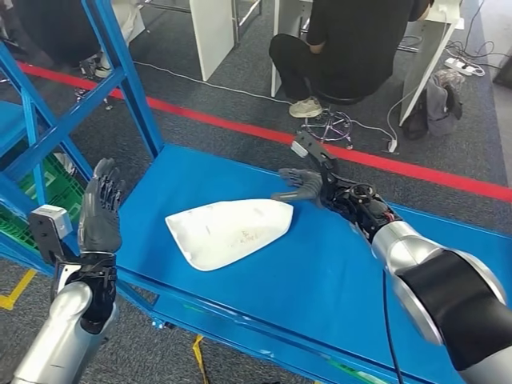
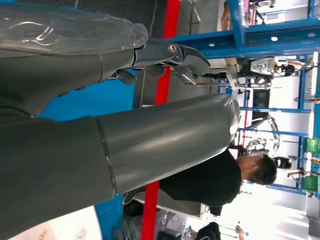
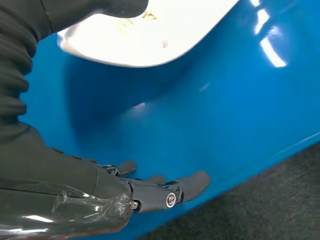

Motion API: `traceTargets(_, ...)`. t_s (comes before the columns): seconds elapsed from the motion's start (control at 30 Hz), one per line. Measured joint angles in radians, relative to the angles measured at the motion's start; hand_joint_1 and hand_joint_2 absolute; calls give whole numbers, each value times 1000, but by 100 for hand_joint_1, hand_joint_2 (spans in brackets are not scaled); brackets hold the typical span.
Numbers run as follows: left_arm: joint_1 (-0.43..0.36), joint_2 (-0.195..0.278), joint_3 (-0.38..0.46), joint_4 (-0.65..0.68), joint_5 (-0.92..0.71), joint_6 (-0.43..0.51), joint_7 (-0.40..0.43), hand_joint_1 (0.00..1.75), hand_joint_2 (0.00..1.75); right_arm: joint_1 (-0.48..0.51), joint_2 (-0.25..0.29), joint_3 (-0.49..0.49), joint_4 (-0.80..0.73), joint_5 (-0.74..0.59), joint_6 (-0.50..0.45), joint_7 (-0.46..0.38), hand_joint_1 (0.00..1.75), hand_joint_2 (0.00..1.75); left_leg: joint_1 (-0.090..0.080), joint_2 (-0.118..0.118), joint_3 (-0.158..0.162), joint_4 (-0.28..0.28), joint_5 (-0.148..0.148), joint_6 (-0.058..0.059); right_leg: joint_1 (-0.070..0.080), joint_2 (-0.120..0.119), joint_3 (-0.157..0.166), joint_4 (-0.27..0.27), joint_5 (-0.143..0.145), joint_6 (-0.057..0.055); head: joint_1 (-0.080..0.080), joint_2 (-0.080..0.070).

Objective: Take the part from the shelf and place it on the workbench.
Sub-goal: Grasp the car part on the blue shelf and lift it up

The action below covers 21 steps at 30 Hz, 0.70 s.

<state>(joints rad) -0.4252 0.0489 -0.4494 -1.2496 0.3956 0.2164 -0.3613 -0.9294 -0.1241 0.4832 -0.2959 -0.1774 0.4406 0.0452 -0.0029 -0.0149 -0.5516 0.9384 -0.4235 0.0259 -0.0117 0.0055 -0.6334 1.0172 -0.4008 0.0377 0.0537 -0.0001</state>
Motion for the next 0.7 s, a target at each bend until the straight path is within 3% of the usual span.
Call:
traceTargets(0.07,0,0,0,0,0,0,0,0,0,-1,0,1,1,0,0,0,0,175,-1,0,-3,5,-6,-10,5,0,23,-57,10,-16,0,0)
traceTargets(0.13,3,0,0,0,1,2,2,0,0,-2,0,3,2,0,0,0,0,175,-1,0,-6,11,-9,-21,7,0,35,-64,14,-34,-1,0)
traceTargets(0.2,2,0,0,-1,2,4,7,0,0,-6,0,4,1,0,1,1,0,175,0,4,-25,55,-23,-32,4,0,47,-70,15,-42,-7,0)
traceTargets(0.33,4,1,0,-2,3,9,13,0,0,-9,2,5,1,-1,20,7,0,175,6,8,-174,294,-105,-47,3,0,56,-74,7,-53,-21,0)
traceTargets(0.37,6,1,0,-2,3,10,14,0,0,-7,4,5,1,0,25,8,0,175,7,8,-196,312,-104,-48,4,1,57,-74,5,-54,-23,0)
traceTargets(0.4,6,1,0,-2,3,11,14,0,0,-6,7,5,1,0,29,8,0,175,7,8,-196,288,-82,-47,4,2,60,-74,3,-54,-26,0)
traceTargets(0.47,2,1,0,-2,2,11,14,0,0,-6,13,6,1,3,33,11,0,175,7,9,-140,142,3,-40,4,4,67,-74,-3,-51,-31,0)
traceTargets(0.53,-2,1,0,-2,2,11,14,0,0,-6,19,7,1,5,36,13,0,175,2,10,-90,24,45,-31,5,5,71,-74,-8,-45,-32,0)
traceTargets(0.57,-3,1,-1,-2,2,11,14,0,0,-6,21,7,1,5,39,14,0,175,0,10,-81,2,51,-26,6,5,69,-73,-11,-40,-32,0)
traceTargets(0.6,-4,0,-1,-2,2,11,15,0,0,-5,23,9,1,5,42,15,0,175,-1,9,-80,0,49,-28,7,4,69,-72,-17,-44,-31,0)
traceTargets(0.7,-7,0,-1,-2,2,11,15,0,0,0,28,13,1,6,56,17,0,175,0,6,-75,-1,62,-34,11,2,72,-70,-25,-66,-26,0)
